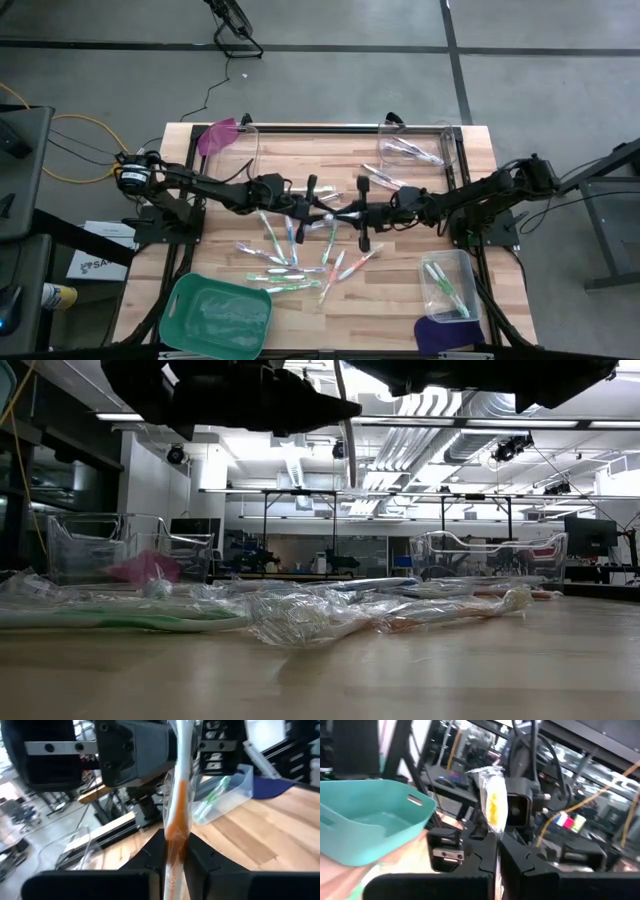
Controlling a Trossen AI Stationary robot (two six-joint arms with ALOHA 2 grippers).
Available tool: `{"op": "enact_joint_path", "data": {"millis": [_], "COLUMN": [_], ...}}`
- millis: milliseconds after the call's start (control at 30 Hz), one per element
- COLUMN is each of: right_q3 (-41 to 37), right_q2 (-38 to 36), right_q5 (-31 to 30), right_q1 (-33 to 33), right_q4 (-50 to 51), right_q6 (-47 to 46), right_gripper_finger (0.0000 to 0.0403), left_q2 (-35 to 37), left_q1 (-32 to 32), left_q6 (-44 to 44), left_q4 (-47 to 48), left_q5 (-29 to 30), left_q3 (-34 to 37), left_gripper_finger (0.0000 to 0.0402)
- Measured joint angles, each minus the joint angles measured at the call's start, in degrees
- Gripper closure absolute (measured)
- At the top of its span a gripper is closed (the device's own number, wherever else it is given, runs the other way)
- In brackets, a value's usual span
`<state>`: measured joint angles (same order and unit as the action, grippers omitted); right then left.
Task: Pick & Place Toothbrushes
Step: Put the orange toothbrush into the left transparent bin
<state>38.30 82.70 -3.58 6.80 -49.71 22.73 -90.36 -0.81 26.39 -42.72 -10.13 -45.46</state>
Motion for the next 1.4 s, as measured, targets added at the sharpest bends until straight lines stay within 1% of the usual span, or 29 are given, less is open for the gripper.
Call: {"op": "enact_joint_path", "data": {"millis": [67, 133, 233, 300, 400, 533, 600, 667, 733, 800, 900, 1000, 1100, 1200, 1267, 1333, 1400], "right_q3": [0.00, 0.00, 0.00, 0.00, 0.00, 0.00, 0.02, 0.07, 0.07, 0.08, 0.09, 0.09, 0.09, 0.09, 0.09, 0.09, 0.09], "right_q2": [0.02, -0.18, -0.26, -0.30, -1.28, -3.44, -5.16, -6.73, -8.35, -9.45, -10.21, -10.21, -10.21, -10.21, -10.21, -10.21, -10.21], "right_q5": [-2.48, -3.52, -3.77, -3.97, -4.27, -5.62, -7.19, -10.53, -14.61, -18.61, -23.38, -25.01, -25.06, -25.05, -25.05, -25.05, -25.05], "right_q1": [0.01, 0.01, 0.01, -0.03, -0.05, -0.06, 0.28, 0.73, 1.30, 1.73, 1.87, 1.82, 1.82, 1.82, 1.82, 1.82, 1.82], "right_q4": [0.18, 0.66, 0.83, 0.99, 2.84, 6.71, 8.71, 10.28, 12.40, 13.76, 15.40, 16.56, 17.09, 17.16, 17.40, 17.42, 17.42], "right_q6": [-2.27, -4.64, -7.68, -9.78, -12.33, -13.08, -13.08, -12.94, -12.26, -12.08, -12.03, -12.01, -12.01, -11.99, -11.99, -11.99, -11.99], "right_gripper_finger": [0.0398, 0.0389, 0.0360, 0.0329, 0.0270, 0.0183, 0.0146, 0.0116, 0.0094, 0.0080, 0.0072, 0.0073, 0.0077, 0.0079, 0.0079, 0.0079, 0.0080], "left_q2": [0.05, 0.05, 0.05, 0.08, 0.86, 3.08, 4.64, 6.46, 8.24, 9.79, 11.63, 12.80, 13.88, 14.92, 15.39, 15.48, 15.96], "left_q1": [-0.05, -0.05, -0.03, -0.03, 0.03, 0.08, 0.08, 0.10, 0.10, 0.10, 0.20, 1.05, 2.44, 3.17, 3.08, 2.50, 1.22], "left_q6": [0.12, 0.15, 0.42, 0.83, 1.92, 3.52, 4.50, 5.60, 6.40, 6.47, 5.71, 3.88, 2.15, -1.90, -6.51, -12.87, -19.65], "left_q4": [0.54, 0.72, 0.90, 1.23, 3.15, 8.54, 12.16, 15.35, 19.03, 23.79, 30.28, 37.14, 42.59, 49.01, 54.53, 60.39, 66.20], "left_q5": [1.27, 2.05, 2.42, 2.42, 3.10, 7.38, 10.74, 14.57, 19.37, 25.10, 35.15, 47.25, 58.75, 68.21, 71.88, 74.62, 75.59], "left_q3": [0.01, 0.01, 0.01, 0.01, 0.04, 0.05, 0.09, 0.12, 0.12, 0.10, 0.08, 0.14, 0.14, 0.14, 0.14, 0.14, 0.14], "left_gripper_finger": [0.0361, 0.0368, 0.0368, 0.0368, 0.0368, 0.0368, 0.0368, 0.0368, 0.0368, 0.0368, 0.0368, 0.0368, 0.0368, 0.0368, 0.0368, 0.0368, 0.0368]}}
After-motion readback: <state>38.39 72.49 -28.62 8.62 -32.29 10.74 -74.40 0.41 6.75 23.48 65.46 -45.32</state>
